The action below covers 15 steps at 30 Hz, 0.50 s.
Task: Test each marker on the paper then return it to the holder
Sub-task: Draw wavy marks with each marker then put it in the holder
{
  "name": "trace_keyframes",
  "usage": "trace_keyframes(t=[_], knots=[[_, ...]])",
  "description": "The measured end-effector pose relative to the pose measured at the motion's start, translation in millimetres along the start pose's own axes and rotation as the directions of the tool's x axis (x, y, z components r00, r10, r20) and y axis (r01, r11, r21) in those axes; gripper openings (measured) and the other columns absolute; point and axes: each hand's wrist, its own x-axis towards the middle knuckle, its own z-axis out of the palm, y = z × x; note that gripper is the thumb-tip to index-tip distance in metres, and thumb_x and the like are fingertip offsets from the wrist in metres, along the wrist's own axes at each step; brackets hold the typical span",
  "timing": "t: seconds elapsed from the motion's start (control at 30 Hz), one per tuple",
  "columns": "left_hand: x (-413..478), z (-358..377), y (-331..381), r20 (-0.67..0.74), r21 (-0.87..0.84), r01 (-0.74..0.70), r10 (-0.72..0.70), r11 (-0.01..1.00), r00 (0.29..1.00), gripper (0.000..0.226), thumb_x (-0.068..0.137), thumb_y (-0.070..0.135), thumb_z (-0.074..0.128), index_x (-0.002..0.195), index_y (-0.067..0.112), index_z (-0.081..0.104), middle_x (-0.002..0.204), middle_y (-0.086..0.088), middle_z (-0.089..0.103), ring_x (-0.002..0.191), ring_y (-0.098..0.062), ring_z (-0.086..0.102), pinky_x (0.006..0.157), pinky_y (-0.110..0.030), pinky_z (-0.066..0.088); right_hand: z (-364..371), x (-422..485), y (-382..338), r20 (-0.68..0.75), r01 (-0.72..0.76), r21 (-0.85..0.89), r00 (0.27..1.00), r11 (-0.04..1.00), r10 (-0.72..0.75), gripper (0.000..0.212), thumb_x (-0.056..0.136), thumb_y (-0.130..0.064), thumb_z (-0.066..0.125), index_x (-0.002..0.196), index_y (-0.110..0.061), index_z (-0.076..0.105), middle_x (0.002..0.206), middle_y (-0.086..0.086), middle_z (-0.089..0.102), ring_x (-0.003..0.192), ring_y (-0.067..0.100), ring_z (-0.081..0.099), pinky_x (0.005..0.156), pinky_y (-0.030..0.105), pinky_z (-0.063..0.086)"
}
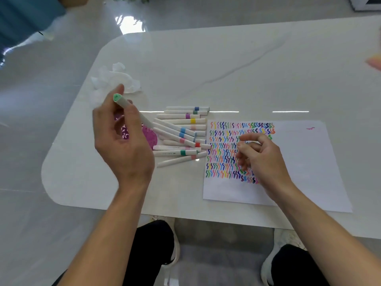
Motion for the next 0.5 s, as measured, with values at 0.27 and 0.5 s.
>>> trace_keyframes(t=[0.27, 0.5], knots=[[1.9, -8.9, -16.3, 0.068, 0.226, 0.007, -0.022, 0.974, 0.997, 0.032, 0.108, 0.042, 0.043, 0.122, 0.022, 0.064, 0.117, 0.015, 0.055, 0.104, -0.024, 0.064, 0.089, -0.039, 0.055, 2.8, 1.0, -1.0, -0.013, -0.004, -0.016, 1.000, 1.000, 0.004, 0.009, 0.103, -0.015, 0.063, 0.108, -0.022, 0.065, 0.075, 0.003, 0.075, 0.060, 0.010, 0.066, 0.055, 0.022, 0.054], [-2.3, -8.9, -33.8, 0.214, 0.479, 0.115, -0.243, 0.870, 0.946, 0.027, 0.107, 0.026, 0.044, 0.119, 0.014, 0.064, 0.118, 0.001, 0.055, 0.108, -0.016, 0.056, 0.078, 0.002, 0.035, 3.9, 0.8, -2.6, -0.008, -0.006, -0.015, 1.000, 1.000, 0.006, 0.010, 0.103, -0.014, 0.061, 0.107, -0.023, 0.065, 0.074, 0.002, 0.074, 0.059, 0.010, 0.065, 0.054, 0.023, 0.054]])
